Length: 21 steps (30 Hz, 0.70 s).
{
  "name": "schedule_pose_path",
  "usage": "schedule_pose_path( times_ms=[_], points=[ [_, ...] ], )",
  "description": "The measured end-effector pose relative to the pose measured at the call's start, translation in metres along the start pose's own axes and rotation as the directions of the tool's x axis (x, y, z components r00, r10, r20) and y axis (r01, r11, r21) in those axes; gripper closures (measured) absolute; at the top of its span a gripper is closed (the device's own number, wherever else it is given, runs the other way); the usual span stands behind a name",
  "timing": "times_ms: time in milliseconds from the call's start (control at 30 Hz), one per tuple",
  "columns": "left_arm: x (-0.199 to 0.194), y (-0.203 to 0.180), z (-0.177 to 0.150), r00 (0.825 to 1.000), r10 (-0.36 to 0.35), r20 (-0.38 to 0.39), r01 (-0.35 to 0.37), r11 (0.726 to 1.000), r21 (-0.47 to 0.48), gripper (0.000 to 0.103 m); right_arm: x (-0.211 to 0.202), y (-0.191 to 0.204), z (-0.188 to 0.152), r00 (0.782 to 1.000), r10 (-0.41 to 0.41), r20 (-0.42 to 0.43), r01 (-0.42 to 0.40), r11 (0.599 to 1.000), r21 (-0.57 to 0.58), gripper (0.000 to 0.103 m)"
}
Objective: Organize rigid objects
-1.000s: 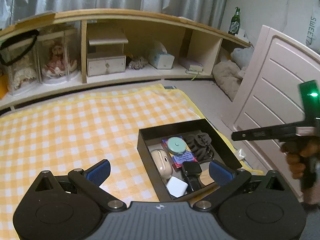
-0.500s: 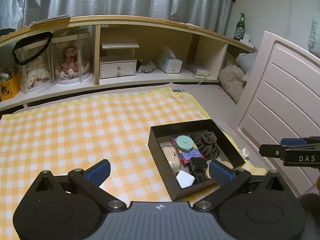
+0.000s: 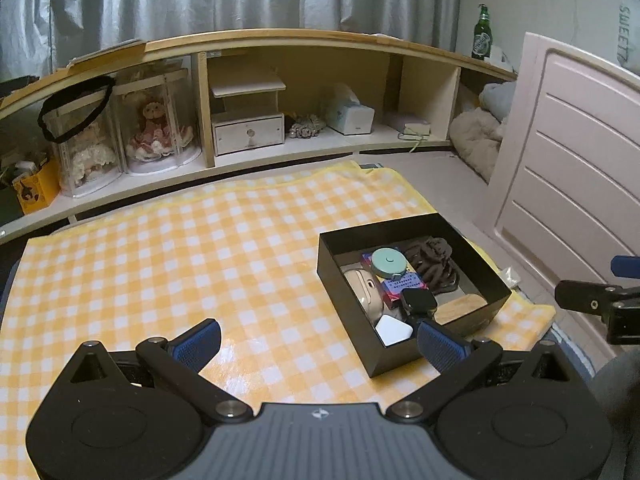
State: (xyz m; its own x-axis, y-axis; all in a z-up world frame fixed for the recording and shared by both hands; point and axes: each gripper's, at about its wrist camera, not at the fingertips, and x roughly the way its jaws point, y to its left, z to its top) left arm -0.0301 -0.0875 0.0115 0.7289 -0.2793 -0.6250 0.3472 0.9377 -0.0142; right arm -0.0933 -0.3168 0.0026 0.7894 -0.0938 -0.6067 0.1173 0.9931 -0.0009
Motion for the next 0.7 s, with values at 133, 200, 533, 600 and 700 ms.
schedule_pose_path(
  times_ms=[133,200,533,600,700],
  points=[
    [0.0004,-0.0006,-0.0027,1.000,0.005,0.001,-0.005,1.000,0.012,0.000,0.0013,0.0000,-0.0030,1.000,0.005,-0.010,-0.005,1.000,0.013,0.000],
    [0.0017,0.0005,-0.0041,1.000,0.010,-0.002,-0.010,1.000,0.012,0.000,0.0018,0.0001,-0.0041,1.000,0.003,-0.013,-0.003,1.000,0.007,0.000],
    [0.0041,0.0040,-0.0066,1.000,0.028,-0.013,-0.028,1.000,0.007,0.000,0.0055,-0.0021,-0.0059,0.999,0.021,-0.036,-0.020,0.999,0.033,0.000],
    [0.0044,0.0041,-0.0067,0.999,0.031,-0.015,-0.031,1.000,0.006,0.000,0.0062,-0.0012,-0.0060,0.999,0.022,-0.039,-0.021,0.999,0.032,0.000],
    [0.0044,0.0045,-0.0066,0.999,0.031,-0.017,-0.031,1.000,0.000,0.000,0.0067,-0.0013,-0.0060,0.999,0.023,-0.041,-0.022,0.999,0.027,0.000]
  ],
)
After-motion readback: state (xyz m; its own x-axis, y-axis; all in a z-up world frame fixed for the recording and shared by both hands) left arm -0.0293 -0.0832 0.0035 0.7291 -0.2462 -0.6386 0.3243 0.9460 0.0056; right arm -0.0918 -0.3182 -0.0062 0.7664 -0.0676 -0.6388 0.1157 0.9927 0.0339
